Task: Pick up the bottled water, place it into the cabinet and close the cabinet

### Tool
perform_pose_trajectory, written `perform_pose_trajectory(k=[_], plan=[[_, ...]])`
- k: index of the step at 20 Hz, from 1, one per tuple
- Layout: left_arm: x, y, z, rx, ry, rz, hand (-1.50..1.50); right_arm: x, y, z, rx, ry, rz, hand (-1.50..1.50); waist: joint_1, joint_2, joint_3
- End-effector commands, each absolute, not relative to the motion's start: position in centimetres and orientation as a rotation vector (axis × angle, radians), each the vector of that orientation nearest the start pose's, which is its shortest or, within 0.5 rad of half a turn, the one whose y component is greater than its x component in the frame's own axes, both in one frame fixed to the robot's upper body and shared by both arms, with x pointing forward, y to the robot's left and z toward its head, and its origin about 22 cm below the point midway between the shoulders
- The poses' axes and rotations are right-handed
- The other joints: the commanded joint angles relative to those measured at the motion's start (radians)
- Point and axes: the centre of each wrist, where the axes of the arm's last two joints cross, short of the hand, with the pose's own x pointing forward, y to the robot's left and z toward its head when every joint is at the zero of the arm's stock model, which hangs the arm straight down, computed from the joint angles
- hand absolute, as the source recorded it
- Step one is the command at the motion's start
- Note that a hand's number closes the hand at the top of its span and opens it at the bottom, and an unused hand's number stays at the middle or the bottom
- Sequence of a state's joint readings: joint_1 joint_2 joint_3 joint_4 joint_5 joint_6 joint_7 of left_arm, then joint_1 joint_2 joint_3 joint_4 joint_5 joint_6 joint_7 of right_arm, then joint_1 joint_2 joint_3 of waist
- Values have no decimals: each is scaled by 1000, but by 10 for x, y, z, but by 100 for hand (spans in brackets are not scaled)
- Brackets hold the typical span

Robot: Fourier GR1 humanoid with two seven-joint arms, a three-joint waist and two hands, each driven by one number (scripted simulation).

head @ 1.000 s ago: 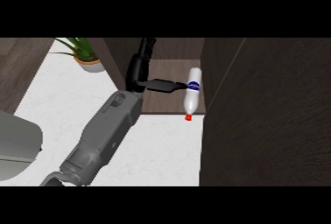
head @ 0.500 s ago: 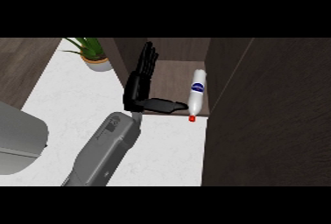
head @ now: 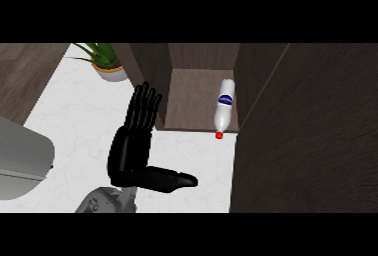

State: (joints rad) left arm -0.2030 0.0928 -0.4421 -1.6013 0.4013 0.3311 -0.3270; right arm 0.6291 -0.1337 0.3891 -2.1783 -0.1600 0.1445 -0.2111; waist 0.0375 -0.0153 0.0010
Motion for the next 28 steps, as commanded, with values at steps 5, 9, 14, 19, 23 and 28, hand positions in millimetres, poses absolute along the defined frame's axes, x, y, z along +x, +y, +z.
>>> perform_pose_trajectory(k=[5,9,14,19,23,28], plan=[[165,157,79,-415,-1938,152,-150,86,-210,64,488,-1648,314,150,-8,8,-1],[138,190,76,-356,-1948,169,-150,85,-190,73,563,-1665,489,150,-4,7,-2],[116,212,88,-286,-2001,209,-150,68,-174,87,638,-1665,582,150,-21,6,-2],[91,239,97,-289,-1994,219,-150,77,-158,93,637,-1716,634,150,-9,8,-3],[90,260,96,-310,-2000,247,-150,76,-144,103,636,-1705,644,150,0,8,-5],[75,262,90,-337,-1954,220,-150,83,-137,111,680,-1691,613,150,25,12,-6]])
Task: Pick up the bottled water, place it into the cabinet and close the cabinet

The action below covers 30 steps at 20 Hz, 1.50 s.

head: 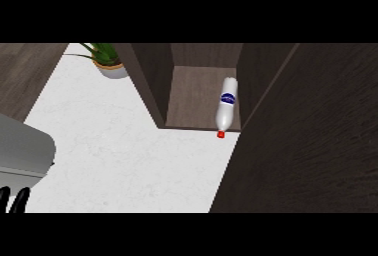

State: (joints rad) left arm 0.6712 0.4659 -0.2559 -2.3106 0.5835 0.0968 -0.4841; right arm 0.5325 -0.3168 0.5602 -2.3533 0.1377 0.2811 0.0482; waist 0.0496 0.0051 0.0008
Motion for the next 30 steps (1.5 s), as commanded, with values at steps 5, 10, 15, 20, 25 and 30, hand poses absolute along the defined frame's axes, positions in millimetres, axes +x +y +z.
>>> perform_pose_trajectory(k=[5,10,15,20,25,30], plan=[[72,277,91,-337,-1982,209,-150,107,-132,108,684,-1679,537,150,40,0,-5],[70,295,96,-333,-1977,206,-150,131,-116,115,683,-1653,536,150,19,-2,-4],[54,316,101,-335,-1978,224,-150,182,-100,129,644,-1647,491,150,18,0,-2],[40,330,99,-320,-1985,263,-150,220,-84,150,695,-1631,434,150,6,-3,-2],[19,347,108,-339,-1974,247,-150,267,-88,165,720,-1623,360,150,7,-5,-1],[18,350,113,-319,-1990,251,-150,323,-109,157,737,-1602,306,150,-6,-1,0]])
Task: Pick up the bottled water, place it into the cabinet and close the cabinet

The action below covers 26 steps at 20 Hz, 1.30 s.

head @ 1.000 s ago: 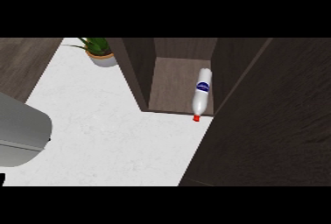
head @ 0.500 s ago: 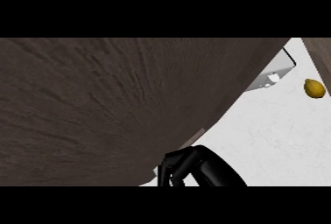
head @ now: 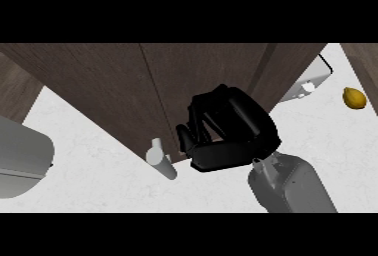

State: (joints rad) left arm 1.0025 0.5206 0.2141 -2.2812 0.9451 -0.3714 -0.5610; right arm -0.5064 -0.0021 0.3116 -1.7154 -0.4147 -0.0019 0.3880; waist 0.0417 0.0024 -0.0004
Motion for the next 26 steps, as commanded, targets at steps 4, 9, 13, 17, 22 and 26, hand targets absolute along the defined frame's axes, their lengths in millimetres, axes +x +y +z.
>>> perform_pose_trajectory(k=[4,9,13,17,22,26], plan=[[23,359,113,-300,-2026,267,-150,349,-107,155,734,-1581,377,150,-14,2,1],[8,371,104,-296,-2001,270,-150,368,-106,166,732,-1579,452,150,-16,-1,0],[1,365,118,-301,-2015,266,-150,377,-92,168,733,-1569,460,150,-9,-1,1],[11,367,110,-311,-2003,263,-150,388,-86,163,761,-1537,471,150,-10,3,0],[18,386,114,-326,-1996,248,-150,387,-68,173,837,-1508,509,150,0,8,0],[15,371,114,-340,-1993,261,-150,392,-77,166,851,-1512,473,150,-2,7,1]])
